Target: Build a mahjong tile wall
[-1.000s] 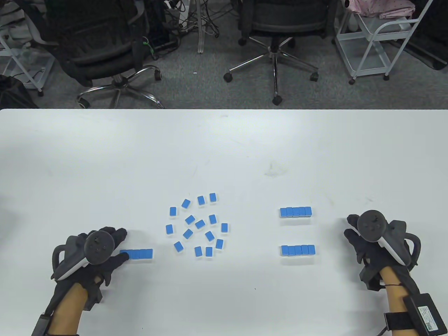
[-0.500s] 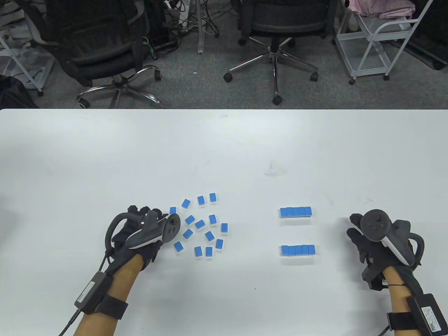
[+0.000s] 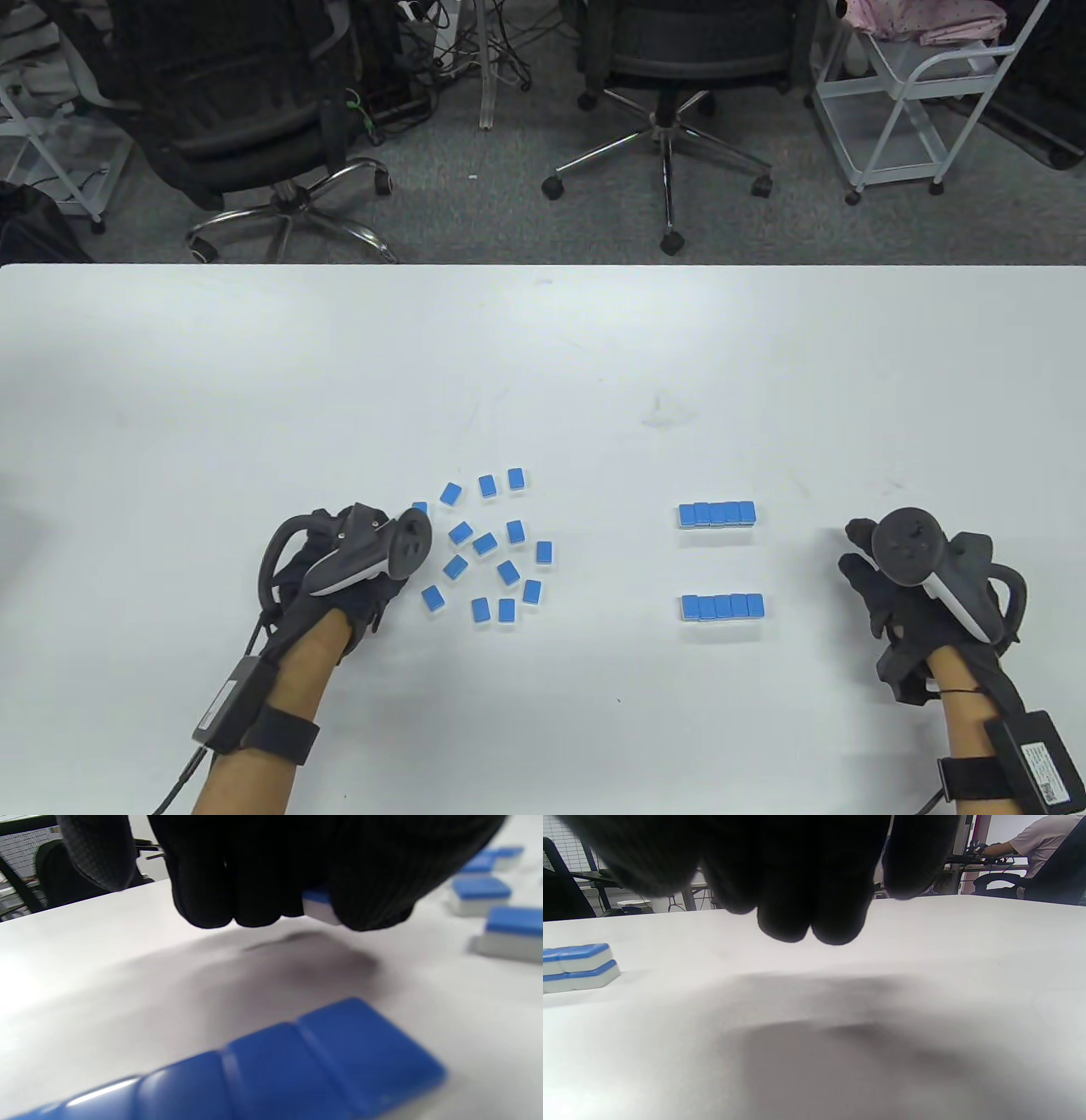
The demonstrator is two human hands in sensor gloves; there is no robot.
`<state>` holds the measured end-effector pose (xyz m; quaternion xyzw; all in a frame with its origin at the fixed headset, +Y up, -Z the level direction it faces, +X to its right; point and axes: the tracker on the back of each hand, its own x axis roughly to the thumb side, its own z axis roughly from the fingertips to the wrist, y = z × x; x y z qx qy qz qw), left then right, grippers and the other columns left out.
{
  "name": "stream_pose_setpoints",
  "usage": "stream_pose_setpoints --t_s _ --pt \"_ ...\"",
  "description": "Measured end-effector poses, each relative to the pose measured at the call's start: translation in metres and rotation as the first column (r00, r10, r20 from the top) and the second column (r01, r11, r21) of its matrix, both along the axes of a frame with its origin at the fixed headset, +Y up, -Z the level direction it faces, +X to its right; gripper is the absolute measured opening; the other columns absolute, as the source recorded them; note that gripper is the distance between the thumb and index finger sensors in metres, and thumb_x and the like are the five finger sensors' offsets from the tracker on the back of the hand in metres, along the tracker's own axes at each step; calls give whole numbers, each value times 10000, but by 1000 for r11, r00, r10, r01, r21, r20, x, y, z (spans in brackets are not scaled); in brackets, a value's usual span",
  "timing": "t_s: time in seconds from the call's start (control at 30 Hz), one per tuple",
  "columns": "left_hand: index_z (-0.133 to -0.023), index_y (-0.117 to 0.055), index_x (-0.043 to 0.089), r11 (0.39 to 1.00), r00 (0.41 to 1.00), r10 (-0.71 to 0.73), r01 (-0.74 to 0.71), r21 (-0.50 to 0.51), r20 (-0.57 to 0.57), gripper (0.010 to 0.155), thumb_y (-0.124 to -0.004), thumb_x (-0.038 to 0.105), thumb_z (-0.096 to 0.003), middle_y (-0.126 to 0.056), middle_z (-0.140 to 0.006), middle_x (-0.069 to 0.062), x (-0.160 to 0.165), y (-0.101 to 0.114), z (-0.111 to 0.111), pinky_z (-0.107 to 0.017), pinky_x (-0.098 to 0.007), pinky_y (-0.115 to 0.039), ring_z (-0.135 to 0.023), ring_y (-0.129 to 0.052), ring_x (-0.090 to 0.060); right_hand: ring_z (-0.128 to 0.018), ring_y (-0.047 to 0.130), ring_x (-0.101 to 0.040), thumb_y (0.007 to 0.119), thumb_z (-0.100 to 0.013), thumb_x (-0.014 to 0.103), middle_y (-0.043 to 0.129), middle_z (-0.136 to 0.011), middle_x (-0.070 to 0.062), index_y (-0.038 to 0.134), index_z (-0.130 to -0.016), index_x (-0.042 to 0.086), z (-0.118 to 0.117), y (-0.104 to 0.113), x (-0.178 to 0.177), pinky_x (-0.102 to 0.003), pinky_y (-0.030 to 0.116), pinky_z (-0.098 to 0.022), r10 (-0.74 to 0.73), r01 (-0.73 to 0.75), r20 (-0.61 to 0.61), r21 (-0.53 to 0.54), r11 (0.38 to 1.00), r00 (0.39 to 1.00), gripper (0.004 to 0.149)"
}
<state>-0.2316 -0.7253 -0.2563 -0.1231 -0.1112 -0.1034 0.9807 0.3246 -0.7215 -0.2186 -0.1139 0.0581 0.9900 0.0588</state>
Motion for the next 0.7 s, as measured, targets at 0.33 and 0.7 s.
stream_pose_setpoints --t_s 0.33,0.7 --pt "-1022 -634 321 883 843 440 -469 -22 -309 578 -825 416 -484 -730 -1041 -13 -143 -5 52 -694 -677 -685 -914 -865 -325 -832 885 -272 758 -355 506 883 -893 11 741 -874 312 -1 -1 0 -570 630 -730 -6 7 5 -13 1000 1000 555" --pt "-1023 -642 345 895 878 414 -441 -71 -242 575 -826 429 -485 -738 -1041 -3 -131 -15 58 -711 -681 -663 -951 -780 -312 -828 889 -271 758 -354 507 886 -889 11 743 -873 310 0 -2 -1 -570 634 -727 -10 11 19 -26 1000 1000 555"
